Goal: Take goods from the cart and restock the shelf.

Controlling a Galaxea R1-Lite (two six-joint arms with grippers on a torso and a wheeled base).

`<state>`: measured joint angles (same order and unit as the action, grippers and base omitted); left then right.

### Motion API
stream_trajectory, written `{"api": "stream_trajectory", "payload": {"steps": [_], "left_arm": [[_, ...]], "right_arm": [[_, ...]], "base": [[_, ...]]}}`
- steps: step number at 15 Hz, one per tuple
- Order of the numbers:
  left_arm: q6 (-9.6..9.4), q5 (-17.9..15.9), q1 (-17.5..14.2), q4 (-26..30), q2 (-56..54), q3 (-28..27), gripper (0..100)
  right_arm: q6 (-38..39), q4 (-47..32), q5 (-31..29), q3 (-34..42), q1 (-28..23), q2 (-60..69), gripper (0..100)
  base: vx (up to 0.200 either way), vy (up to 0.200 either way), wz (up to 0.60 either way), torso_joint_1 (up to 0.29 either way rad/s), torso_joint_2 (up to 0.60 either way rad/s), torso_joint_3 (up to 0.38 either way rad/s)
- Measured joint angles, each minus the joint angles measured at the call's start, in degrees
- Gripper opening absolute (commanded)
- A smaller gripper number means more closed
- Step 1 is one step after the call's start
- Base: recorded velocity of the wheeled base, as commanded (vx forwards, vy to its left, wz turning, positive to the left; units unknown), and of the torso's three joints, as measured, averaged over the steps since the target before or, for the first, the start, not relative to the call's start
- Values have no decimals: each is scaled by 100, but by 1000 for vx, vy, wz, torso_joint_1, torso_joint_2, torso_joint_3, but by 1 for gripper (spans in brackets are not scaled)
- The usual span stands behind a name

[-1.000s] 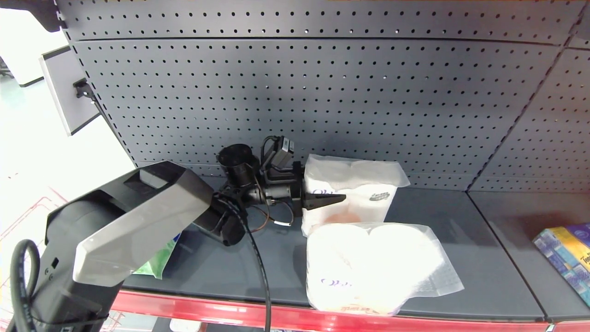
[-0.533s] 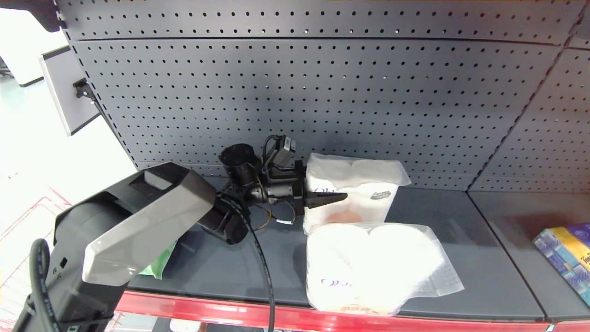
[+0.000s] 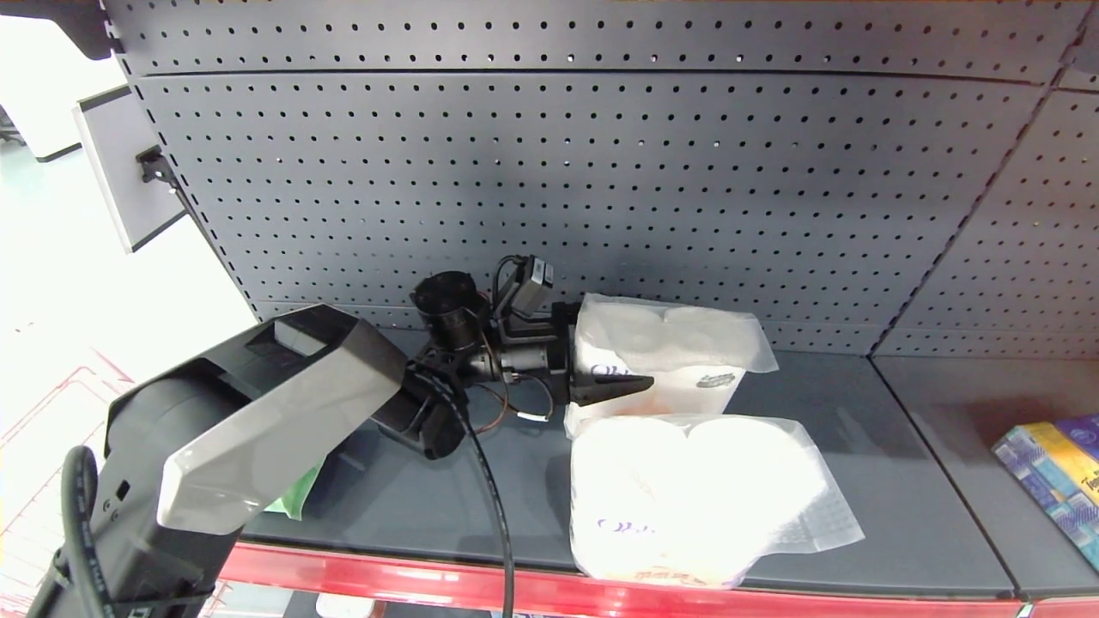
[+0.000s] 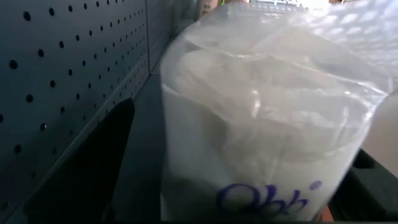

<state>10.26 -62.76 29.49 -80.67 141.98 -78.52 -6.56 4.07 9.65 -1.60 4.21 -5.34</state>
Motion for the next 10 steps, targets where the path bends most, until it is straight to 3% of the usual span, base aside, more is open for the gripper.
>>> {"api": "stream_trajectory", "payload": {"steps": [5, 10], "left_arm": [[536, 16, -91, -528, -255, 545, 100], [574, 18, -363, -673, -552, 1100, 100]], "right_arm": [[-1, 2, 0, 41, 0, 0, 100], [-6, 11, 13, 138, 0, -2, 100]], "base": [[0, 0, 0, 0, 0, 0], [0, 0, 0, 0, 0, 0]]}}
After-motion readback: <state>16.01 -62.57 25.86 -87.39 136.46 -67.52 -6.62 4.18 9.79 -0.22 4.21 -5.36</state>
